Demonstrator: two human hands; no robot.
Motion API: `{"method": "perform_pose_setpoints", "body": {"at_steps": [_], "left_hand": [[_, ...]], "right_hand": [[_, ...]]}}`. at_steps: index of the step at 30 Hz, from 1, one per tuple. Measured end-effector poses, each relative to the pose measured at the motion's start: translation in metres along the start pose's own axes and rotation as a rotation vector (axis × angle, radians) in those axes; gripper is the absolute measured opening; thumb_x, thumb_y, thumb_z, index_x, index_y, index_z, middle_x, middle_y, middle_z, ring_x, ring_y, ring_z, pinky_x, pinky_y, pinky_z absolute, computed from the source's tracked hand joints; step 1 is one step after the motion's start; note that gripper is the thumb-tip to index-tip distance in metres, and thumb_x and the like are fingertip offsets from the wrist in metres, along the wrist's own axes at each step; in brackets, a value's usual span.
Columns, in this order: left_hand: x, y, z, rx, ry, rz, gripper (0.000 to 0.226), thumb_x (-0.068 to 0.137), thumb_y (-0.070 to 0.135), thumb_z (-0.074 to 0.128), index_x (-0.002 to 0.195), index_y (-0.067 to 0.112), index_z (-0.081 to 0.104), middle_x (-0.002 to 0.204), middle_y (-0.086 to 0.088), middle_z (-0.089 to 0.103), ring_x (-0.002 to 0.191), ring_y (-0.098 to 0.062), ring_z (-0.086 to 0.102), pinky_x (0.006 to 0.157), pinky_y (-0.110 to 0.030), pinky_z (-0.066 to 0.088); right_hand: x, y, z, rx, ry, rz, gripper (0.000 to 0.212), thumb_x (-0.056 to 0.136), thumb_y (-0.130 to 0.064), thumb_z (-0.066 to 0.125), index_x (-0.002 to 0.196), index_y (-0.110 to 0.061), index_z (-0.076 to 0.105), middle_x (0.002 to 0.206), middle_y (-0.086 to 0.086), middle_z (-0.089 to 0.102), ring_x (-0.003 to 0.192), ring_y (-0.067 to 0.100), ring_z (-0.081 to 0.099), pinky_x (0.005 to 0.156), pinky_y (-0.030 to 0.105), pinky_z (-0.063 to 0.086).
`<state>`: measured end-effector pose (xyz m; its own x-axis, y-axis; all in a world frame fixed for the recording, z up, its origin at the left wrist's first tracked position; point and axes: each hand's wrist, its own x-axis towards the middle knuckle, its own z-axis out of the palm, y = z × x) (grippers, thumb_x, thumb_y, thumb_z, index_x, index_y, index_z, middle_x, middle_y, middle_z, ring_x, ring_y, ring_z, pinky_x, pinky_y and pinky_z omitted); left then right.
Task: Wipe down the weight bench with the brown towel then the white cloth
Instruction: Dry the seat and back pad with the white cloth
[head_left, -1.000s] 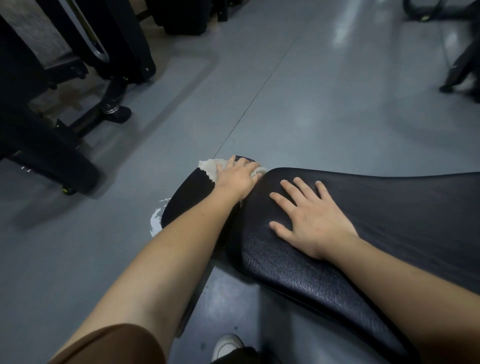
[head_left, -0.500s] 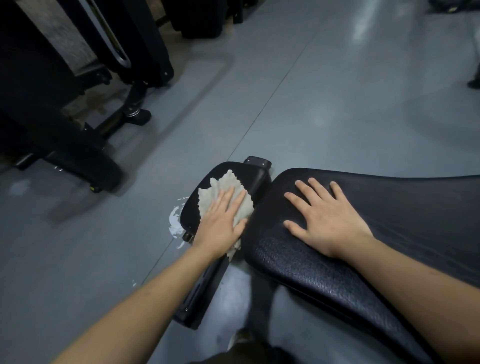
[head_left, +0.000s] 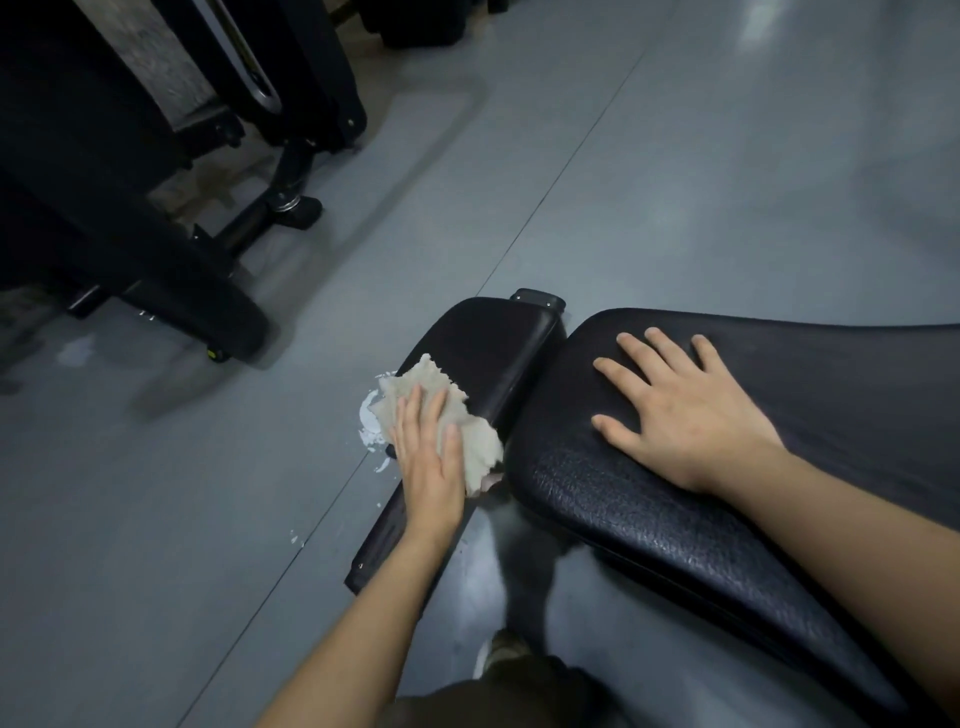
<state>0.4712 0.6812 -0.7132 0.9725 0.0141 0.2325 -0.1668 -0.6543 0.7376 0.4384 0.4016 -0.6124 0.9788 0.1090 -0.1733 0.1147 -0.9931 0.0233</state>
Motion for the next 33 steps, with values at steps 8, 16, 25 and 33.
{"method": "perform_pose_setpoints", "body": {"at_steps": [8,16,25,33], "left_hand": [[0.025,0.002,0.011,-0.333,0.185,-0.439,0.061,0.101,0.033,0.041,0.158,0.033,0.02,0.166,0.017,-0.001,0.147,0.005,0.002,0.123,-0.038,0.012],[0.075,-0.03,-0.015,-0.468,0.056,-0.686,0.07,0.081,0.051,0.058,0.147,0.037,0.037,0.142,0.003,0.048,0.082,-0.02,0.065,0.068,-0.033,0.058],[0.134,-0.031,-0.029,-0.099,-0.262,-0.659,0.061,0.07,0.075,0.058,0.105,0.024,0.061,0.102,-0.002,0.073,0.093,-0.023,0.071,0.096,-0.045,0.054],[0.166,-0.013,-0.007,0.025,-0.35,-0.556,0.049,0.092,0.065,0.05,0.122,0.026,0.054,0.118,0.003,0.063,0.107,-0.023,0.06,0.104,-0.038,0.045]], "right_hand": [[0.0,-0.001,0.0,-0.005,0.002,0.006,0.086,0.084,-0.073,-0.004,0.16,-0.035,0.011,0.17,0.002,0.005,0.156,0.025,-0.001,0.123,0.055,0.005],[0.0,0.0,0.002,-0.014,0.008,-0.001,0.085,0.086,-0.073,-0.002,0.16,-0.033,0.013,0.169,0.003,0.007,0.156,0.026,0.0,0.123,0.055,0.006],[0.001,0.0,0.001,-0.007,0.007,-0.004,0.085,0.087,-0.072,-0.002,0.16,-0.033,0.016,0.169,0.004,0.01,0.156,0.027,0.002,0.123,0.056,0.007],[0.0,-0.001,0.0,0.007,0.008,-0.007,0.086,0.086,-0.072,-0.002,0.16,-0.032,0.017,0.169,0.004,0.01,0.155,0.028,0.003,0.123,0.057,0.007]]}}
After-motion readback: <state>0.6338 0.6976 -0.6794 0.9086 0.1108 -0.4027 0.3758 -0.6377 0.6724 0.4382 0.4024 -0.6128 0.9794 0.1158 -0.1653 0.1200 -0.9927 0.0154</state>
